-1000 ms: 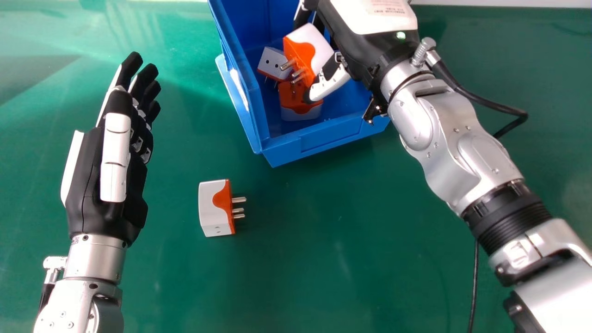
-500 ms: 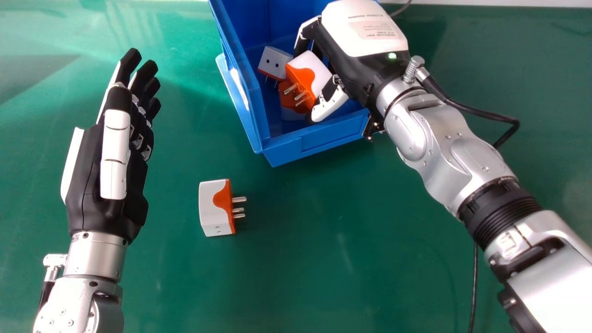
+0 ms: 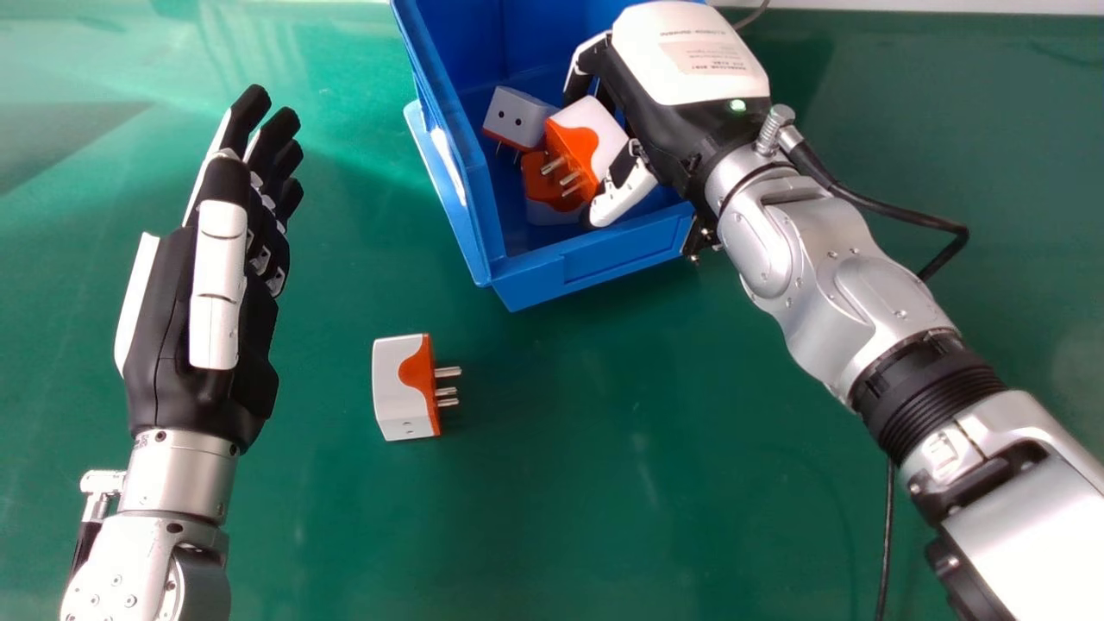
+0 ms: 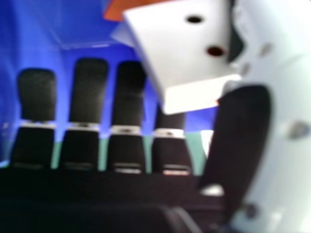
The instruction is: Pick all objects and put in blue box
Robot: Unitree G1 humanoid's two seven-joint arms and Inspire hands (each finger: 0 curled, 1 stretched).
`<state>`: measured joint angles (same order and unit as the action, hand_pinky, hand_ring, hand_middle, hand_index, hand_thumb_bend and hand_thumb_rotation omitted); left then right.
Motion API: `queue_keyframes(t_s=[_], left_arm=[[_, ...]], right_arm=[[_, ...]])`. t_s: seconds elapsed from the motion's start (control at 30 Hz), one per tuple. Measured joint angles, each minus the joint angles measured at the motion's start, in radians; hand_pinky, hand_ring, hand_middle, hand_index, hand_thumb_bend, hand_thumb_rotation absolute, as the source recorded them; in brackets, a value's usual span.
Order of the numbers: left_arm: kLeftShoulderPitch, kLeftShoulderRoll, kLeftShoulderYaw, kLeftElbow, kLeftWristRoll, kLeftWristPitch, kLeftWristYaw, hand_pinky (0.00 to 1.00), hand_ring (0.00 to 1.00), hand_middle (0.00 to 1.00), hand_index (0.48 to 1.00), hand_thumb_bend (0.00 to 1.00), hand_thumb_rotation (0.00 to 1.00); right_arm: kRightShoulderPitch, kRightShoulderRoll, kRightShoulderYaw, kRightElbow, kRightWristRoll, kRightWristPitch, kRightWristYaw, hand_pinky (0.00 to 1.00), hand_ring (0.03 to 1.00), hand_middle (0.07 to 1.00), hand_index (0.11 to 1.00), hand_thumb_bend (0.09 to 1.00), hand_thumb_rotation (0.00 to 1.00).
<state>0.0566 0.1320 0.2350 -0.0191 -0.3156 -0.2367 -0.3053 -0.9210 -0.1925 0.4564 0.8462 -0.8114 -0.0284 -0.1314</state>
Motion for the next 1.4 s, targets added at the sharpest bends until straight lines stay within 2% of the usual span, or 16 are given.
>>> queue_keyframes(t_s=[0.13, 0.47, 0.57, 0.63, 0.67, 0.73, 0.93, 1.07, 1.17, 1.4], left_arm=[[0.004, 0.001, -0.001, -0.010, 0.000, 0.007, 0.000, 1.00, 0.97, 0.95, 0.947, 0.73, 0.89], [0.005, 0.001, -0.003, -0.013, 0.000, 0.009, 0.002, 1.00, 0.97, 0.95, 0.946, 0.73, 0.89], [0.004, 0.003, -0.002, -0.010, 0.000, 0.008, 0.000, 1.00, 0.97, 0.95, 0.944, 0.73, 0.89], [0.003, 0.004, -0.001, -0.007, 0.000, 0.008, 0.000, 1.00, 0.97, 0.95, 0.943, 0.73, 0.89], [0.003, 0.004, 0.000, -0.006, 0.000, 0.008, 0.000, 1.00, 0.97, 0.95, 0.943, 0.73, 0.89], [0.003, 0.004, 0.001, -0.005, 0.000, 0.008, 0.000, 1.00, 0.97, 0.94, 0.943, 0.73, 0.89], [0.003, 0.004, 0.003, -0.006, 0.000, 0.009, 0.000, 0.99, 0.96, 0.94, 0.940, 0.73, 0.89], [0.009, 0.004, 0.003, -0.019, 0.000, 0.010, 0.000, 0.99, 0.96, 0.94, 0.938, 0.73, 0.89], [0.018, 0.004, 0.002, -0.036, 0.000, 0.019, 0.000, 0.99, 0.96, 0.94, 0.938, 0.74, 0.88], [0.027, 0.005, 0.002, -0.042, 0.000, 0.029, -0.002, 1.00, 0.96, 0.94, 0.940, 0.74, 0.88]], right_arm=[[0.000, 0.000, 0.007, -0.012, 0.007, 0.021, 0.007, 0.31, 0.427, 0.527, 0.520, 0.492, 0.00], [0.001, -0.001, 0.012, -0.054, 0.025, 0.080, 0.055, 0.32, 0.412, 0.495, 0.542, 0.500, 0.00], [0.001, -0.001, 0.015, -0.063, 0.025, 0.092, 0.073, 0.42, 0.525, 0.605, 0.654, 0.652, 0.00], [0.001, -0.001, 0.015, -0.065, 0.026, 0.098, 0.079, 0.45, 0.559, 0.636, 0.684, 0.683, 0.00], [0.001, -0.001, 0.015, -0.065, 0.027, 0.099, 0.079, 0.52, 0.637, 0.703, 0.731, 0.734, 0.00], [0.001, -0.001, 0.015, -0.066, 0.031, 0.100, 0.080, 0.60, 0.718, 0.772, 0.778, 0.775, 0.00], [0.006, -0.005, 0.026, -0.077, 0.026, 0.105, 0.080, 0.69, 0.791, 0.833, 0.820, 0.813, 0.01], [0.025, -0.010, 0.032, -0.121, 0.019, 0.120, 0.080, 0.73, 0.827, 0.865, 0.846, 0.817, 0.05], [0.037, -0.013, 0.037, -0.146, 0.018, 0.134, 0.082, 0.75, 0.842, 0.879, 0.857, 0.818, 0.07], [0.044, -0.018, 0.050, -0.180, 0.017, 0.162, 0.083, 0.76, 0.863, 0.900, 0.871, 0.818, 0.12]])
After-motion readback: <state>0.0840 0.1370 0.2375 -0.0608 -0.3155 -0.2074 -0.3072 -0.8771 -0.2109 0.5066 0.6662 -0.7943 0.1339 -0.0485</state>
